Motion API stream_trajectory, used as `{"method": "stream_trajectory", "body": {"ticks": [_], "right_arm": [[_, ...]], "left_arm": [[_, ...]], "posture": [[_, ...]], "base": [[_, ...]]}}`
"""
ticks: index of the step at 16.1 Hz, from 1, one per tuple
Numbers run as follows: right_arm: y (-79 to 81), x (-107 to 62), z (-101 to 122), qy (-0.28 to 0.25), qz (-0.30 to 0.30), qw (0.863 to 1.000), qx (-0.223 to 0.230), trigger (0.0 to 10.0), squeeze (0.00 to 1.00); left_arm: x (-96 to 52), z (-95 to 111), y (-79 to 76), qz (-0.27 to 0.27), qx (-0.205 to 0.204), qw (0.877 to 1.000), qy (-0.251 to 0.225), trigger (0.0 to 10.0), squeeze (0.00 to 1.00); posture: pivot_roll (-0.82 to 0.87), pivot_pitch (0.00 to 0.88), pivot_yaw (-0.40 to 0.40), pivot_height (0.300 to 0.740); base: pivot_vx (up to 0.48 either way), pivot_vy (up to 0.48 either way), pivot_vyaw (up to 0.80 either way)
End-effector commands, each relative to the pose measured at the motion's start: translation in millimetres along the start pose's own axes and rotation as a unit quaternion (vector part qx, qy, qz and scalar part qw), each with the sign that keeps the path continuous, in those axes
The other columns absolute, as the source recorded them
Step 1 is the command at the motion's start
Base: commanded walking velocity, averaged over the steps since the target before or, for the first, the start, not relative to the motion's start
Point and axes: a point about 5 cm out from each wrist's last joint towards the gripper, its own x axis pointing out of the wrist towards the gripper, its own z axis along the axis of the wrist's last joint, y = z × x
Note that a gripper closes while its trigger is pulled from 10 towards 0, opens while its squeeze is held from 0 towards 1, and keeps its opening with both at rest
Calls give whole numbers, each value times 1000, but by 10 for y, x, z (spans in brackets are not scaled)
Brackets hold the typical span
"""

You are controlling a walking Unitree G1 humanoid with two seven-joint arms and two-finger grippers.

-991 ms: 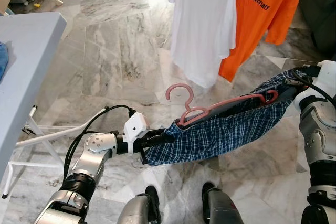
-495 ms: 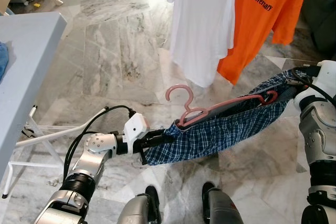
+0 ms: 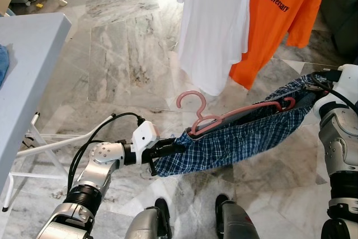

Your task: Hang hanger

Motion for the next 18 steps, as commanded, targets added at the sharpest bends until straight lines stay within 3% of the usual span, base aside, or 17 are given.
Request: {"method": "stream_trajectory", "body": {"ticks": [1, 7, 8, 9, 14, 18], "right_arm": [[-47, 1, 81, -12, -11, 1000, -5, 0, 0], [-47, 1, 81, -12, -11, 1000, -5, 0, 0], [165, -11, 129, -11, 21, 999, -38, 0, 0], [565, -81, -22, 33, 75, 995, -60, 0, 0], [623, -96, -56, 47, 81, 993, -69, 0, 0], [657, -65, -54, 41, 76, 992, -88, 0, 0]], "left_arm": [[-93, -132, -29, 7, -16, 1000, 24, 0, 0], [-93, -132, -29, 7, -16, 1000, 24, 0, 0], [-37, -144, 13, 43, 1, 998, 44, 0, 0], [-2, -30, 355, 264, 28, 962, 57, 0, 0], [34, -30, 377, 297, 38, 952, 61, 0, 0], [131, -2, 275, 253, 81, 963, 52, 0, 0]], "posture": [[-178, 291, 90, 740], [-178, 291, 90, 740], [-186, 287, 96, 740], [-182, 278, 92, 740], [-187, 272, 79, 740], [-185, 272, 73, 740]], "base": [[0, 0, 0], [0, 0, 0], [0, 0, 0], [0, 0, 0], [0, 0, 0], [0, 0, 0]]}}
